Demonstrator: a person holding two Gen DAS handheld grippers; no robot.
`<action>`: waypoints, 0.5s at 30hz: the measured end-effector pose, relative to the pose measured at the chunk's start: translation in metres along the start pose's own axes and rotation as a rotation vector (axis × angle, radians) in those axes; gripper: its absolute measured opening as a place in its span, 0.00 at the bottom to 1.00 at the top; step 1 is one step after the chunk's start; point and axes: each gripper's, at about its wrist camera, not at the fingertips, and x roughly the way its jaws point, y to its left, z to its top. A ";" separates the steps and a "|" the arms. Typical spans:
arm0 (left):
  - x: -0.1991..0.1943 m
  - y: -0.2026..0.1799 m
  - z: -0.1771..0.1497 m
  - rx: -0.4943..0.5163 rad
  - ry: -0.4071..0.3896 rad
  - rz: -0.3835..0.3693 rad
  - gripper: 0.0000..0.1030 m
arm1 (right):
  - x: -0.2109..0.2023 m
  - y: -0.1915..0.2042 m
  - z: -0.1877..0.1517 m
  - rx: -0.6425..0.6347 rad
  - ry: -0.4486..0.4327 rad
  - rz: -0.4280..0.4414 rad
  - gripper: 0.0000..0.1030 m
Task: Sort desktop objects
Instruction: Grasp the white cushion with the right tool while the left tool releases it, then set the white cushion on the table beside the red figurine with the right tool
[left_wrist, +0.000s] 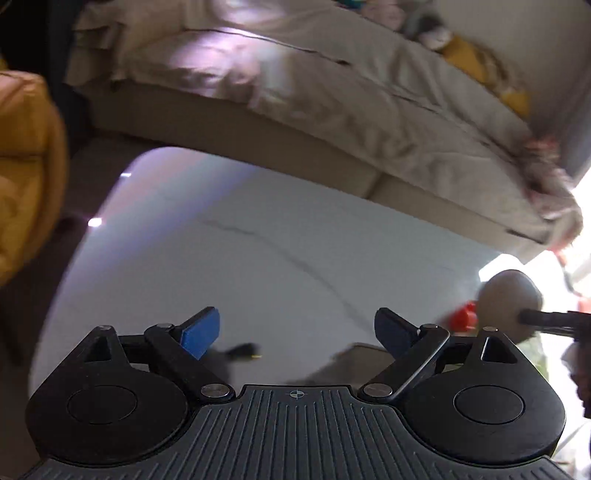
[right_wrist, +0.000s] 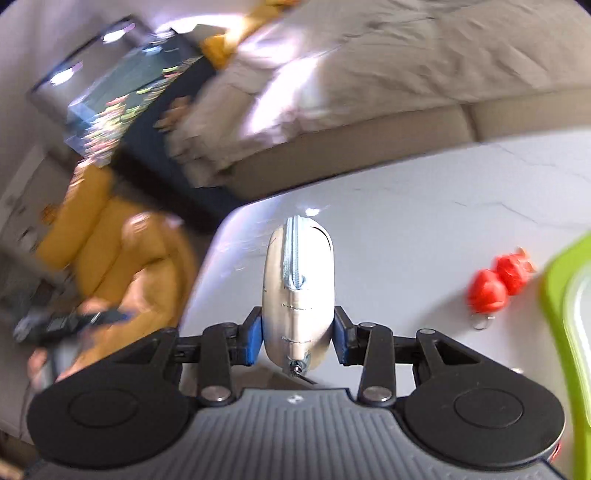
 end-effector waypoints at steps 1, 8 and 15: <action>-0.003 0.006 0.001 -0.001 -0.008 0.087 0.92 | 0.022 -0.005 0.008 0.032 0.004 -0.023 0.39; 0.018 0.047 -0.027 -0.082 0.150 0.116 0.93 | 0.155 -0.028 0.030 0.170 0.110 -0.037 0.39; 0.037 0.058 -0.056 -0.139 0.223 0.048 0.95 | 0.205 -0.023 0.028 0.180 0.179 -0.073 0.40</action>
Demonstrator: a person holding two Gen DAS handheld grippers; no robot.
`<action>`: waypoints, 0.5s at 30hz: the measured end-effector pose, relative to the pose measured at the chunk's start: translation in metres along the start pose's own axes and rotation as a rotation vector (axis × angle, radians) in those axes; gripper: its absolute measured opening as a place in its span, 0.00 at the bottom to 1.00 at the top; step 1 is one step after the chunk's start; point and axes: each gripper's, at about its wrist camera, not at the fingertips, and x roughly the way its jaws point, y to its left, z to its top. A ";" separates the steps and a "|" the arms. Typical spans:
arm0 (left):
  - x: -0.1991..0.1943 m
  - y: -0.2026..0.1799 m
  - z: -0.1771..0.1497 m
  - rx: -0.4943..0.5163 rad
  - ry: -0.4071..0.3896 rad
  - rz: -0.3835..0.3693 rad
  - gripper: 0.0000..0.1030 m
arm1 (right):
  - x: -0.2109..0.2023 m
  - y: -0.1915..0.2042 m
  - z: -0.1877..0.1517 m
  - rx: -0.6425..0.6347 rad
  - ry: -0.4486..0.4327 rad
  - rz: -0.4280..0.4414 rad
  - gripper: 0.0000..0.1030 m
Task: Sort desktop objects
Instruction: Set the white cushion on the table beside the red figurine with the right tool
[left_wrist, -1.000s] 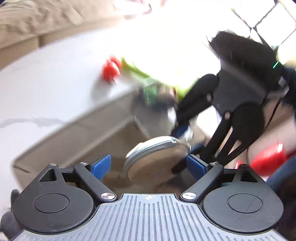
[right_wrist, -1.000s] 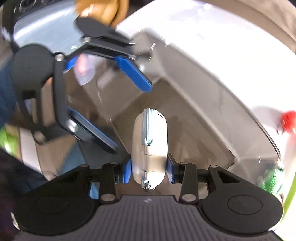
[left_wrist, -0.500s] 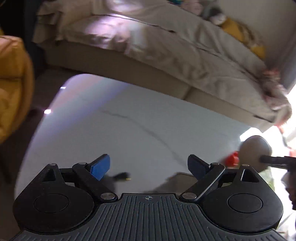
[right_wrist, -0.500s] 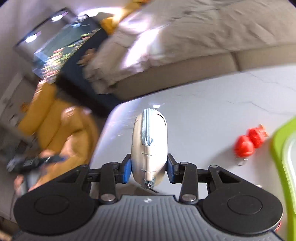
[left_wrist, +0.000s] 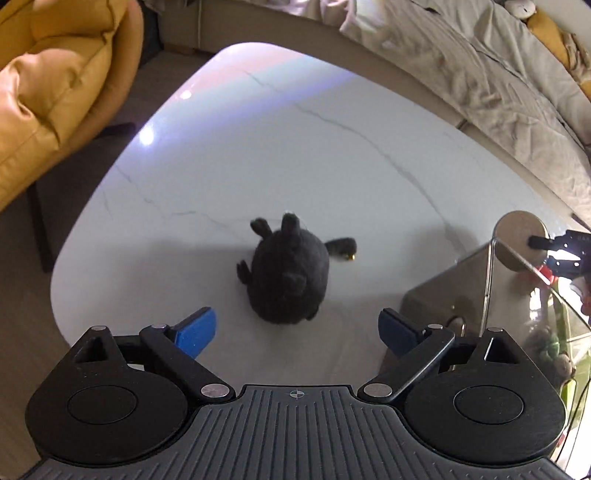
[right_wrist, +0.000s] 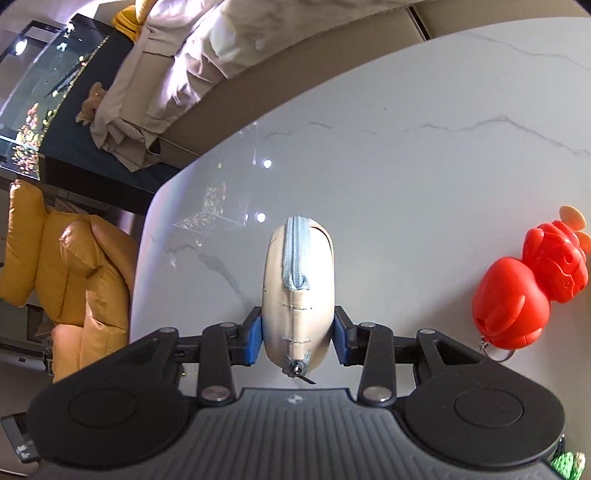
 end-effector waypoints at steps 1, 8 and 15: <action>0.002 0.000 -0.001 -0.001 0.004 -0.004 0.95 | 0.003 -0.001 0.001 -0.002 0.001 -0.016 0.40; -0.015 -0.010 -0.013 0.025 -0.028 -0.017 0.96 | 0.000 -0.021 0.007 0.090 -0.048 -0.030 0.76; -0.044 -0.029 -0.049 0.091 -0.058 -0.078 0.97 | -0.048 -0.027 -0.009 0.116 -0.148 -0.026 0.76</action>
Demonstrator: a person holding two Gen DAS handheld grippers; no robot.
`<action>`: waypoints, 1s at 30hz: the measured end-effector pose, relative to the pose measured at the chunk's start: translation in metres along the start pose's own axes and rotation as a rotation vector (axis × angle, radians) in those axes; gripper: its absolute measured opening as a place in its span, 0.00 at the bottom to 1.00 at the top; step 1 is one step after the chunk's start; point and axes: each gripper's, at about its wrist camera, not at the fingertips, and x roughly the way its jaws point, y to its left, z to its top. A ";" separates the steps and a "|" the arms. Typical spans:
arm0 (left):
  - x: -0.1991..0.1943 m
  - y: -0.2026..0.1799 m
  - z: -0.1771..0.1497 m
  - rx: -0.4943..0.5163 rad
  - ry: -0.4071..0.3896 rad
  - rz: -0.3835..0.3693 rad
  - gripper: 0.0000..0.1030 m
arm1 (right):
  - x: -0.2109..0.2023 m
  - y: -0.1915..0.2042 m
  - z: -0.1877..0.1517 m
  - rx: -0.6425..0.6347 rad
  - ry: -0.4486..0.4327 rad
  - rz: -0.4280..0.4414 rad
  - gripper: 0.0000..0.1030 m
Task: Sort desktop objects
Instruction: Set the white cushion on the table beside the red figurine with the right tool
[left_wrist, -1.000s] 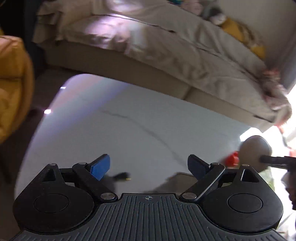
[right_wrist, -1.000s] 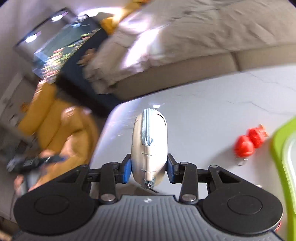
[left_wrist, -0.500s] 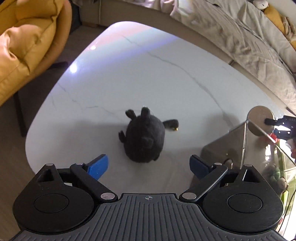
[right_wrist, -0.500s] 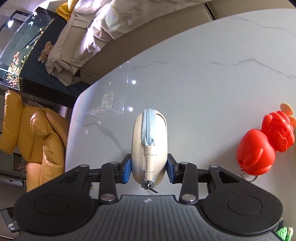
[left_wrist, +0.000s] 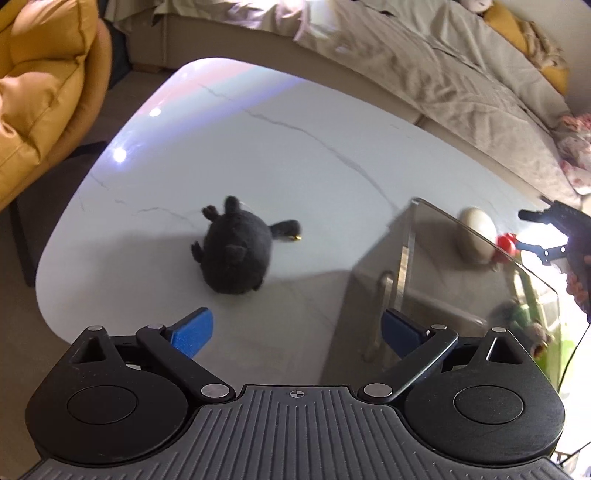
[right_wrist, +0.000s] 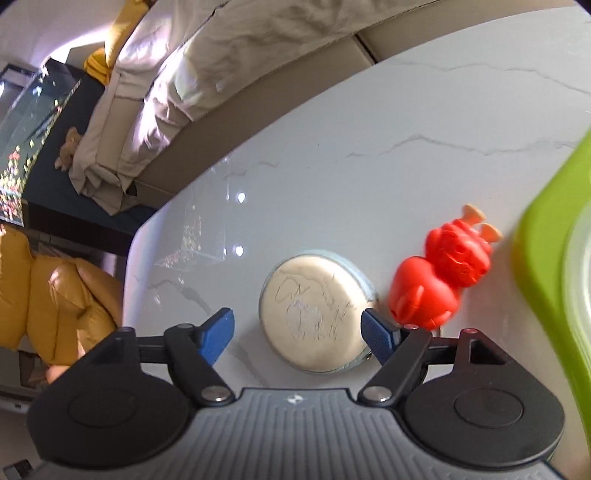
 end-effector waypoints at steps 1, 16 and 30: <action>-0.006 -0.004 -0.004 0.016 -0.008 -0.006 0.98 | -0.012 0.000 -0.005 -0.001 -0.019 0.014 0.76; -0.069 -0.104 -0.047 0.260 -0.202 0.010 1.00 | -0.179 -0.002 -0.167 -0.286 -0.349 -0.196 0.85; -0.054 -0.139 -0.046 0.329 -0.173 0.104 1.00 | -0.120 0.020 -0.198 -0.831 -0.225 -0.580 0.87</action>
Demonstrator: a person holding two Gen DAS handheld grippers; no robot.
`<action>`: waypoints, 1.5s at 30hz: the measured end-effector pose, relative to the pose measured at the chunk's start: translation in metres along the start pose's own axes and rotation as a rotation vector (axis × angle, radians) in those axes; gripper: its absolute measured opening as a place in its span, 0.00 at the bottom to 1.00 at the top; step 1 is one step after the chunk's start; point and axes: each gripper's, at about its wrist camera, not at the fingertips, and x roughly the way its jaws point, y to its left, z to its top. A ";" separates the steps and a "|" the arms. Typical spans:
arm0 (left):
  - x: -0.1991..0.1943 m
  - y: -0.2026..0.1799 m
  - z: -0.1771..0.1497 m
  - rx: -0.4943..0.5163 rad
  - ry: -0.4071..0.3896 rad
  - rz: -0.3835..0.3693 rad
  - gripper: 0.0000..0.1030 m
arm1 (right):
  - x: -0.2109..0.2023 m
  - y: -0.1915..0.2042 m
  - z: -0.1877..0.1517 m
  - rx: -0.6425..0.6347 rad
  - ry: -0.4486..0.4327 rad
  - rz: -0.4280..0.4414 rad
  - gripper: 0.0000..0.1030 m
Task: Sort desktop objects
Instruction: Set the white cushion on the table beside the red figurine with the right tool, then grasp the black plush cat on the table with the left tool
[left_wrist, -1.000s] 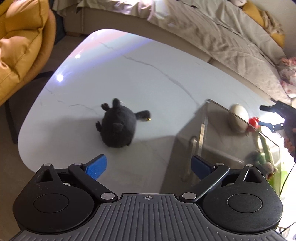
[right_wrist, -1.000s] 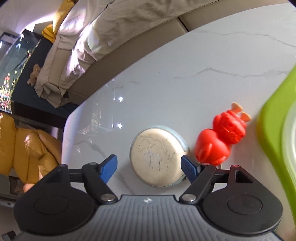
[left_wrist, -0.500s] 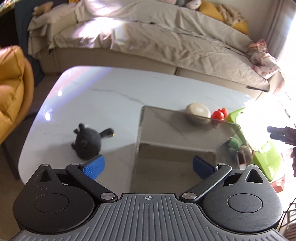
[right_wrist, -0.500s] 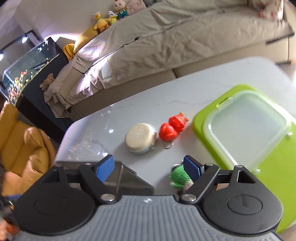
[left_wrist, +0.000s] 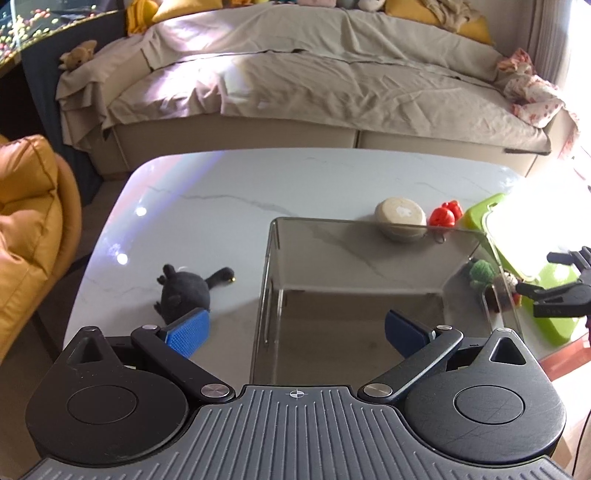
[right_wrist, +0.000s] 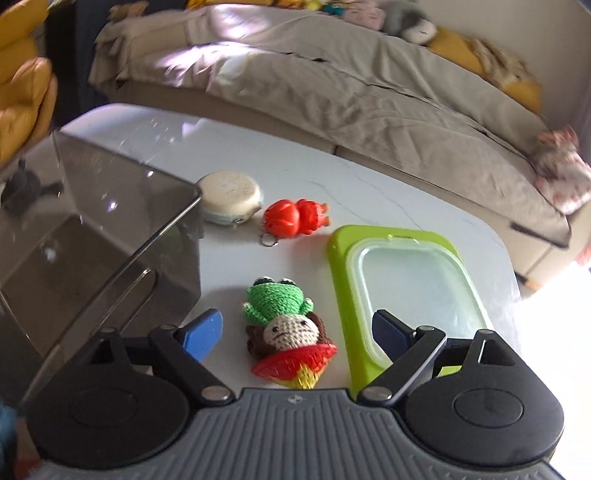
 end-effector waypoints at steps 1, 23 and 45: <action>0.000 -0.002 -0.001 0.006 0.001 0.007 1.00 | 0.006 0.002 0.001 -0.021 0.009 0.006 0.87; 0.136 0.178 0.021 -0.378 0.128 0.024 1.00 | -0.045 -0.051 -0.078 0.981 -0.168 0.217 1.00; 0.219 0.137 0.004 -0.194 0.244 0.123 1.00 | -0.017 -0.013 -0.061 1.083 -0.087 0.339 1.00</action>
